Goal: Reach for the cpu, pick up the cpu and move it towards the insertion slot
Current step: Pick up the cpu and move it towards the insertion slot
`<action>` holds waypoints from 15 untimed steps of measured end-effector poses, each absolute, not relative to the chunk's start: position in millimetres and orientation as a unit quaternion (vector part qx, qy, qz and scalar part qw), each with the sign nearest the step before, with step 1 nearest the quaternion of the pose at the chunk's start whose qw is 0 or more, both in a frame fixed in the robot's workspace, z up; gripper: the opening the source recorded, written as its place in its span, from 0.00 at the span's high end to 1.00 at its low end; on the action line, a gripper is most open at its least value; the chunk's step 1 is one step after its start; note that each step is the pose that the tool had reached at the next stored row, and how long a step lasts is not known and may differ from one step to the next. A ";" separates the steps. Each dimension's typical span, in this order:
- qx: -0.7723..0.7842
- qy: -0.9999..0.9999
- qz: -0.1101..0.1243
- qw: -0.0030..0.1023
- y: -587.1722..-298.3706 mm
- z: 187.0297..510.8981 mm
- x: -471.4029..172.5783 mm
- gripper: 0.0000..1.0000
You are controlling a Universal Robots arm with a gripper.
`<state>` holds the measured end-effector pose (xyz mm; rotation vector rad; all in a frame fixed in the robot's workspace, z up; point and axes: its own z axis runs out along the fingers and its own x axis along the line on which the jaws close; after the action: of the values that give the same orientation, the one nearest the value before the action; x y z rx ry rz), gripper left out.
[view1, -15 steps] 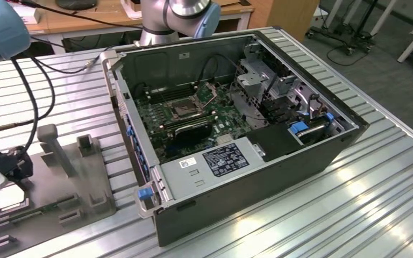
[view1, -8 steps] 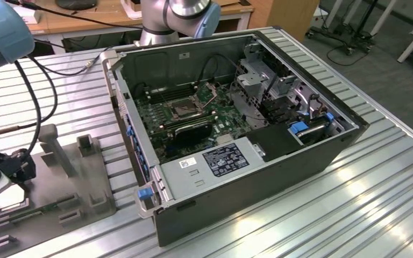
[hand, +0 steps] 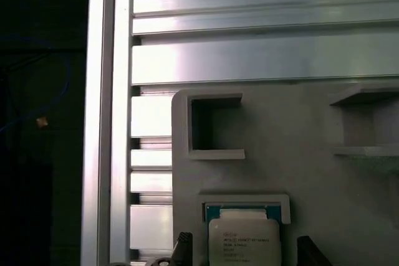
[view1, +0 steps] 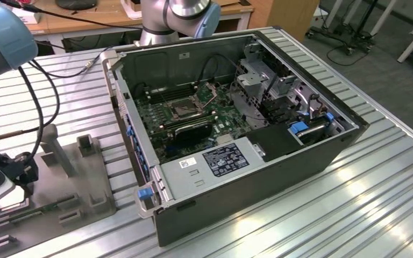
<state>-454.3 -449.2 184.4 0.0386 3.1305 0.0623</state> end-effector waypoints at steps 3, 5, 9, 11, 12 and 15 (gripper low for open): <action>0.014 1.000 0.020 0.005 -449.2 182.3 -454.3 0.26; 0.015 1.000 0.020 0.005 -449.2 182.2 -454.3 0.26; 0.015 1.000 0.020 0.005 -449.1 182.0 -454.3 0.34; 0.013 1.000 0.020 0.005 -449.1 181.9 -454.2 0.34; 0.011 1.000 0.020 0.005 -449.0 181.9 -454.2 0.34; 0.006 1.000 0.020 0.005 -448.8 181.6 -454.2 0.34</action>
<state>-454.2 -448.8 181.6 0.0192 3.1309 0.0624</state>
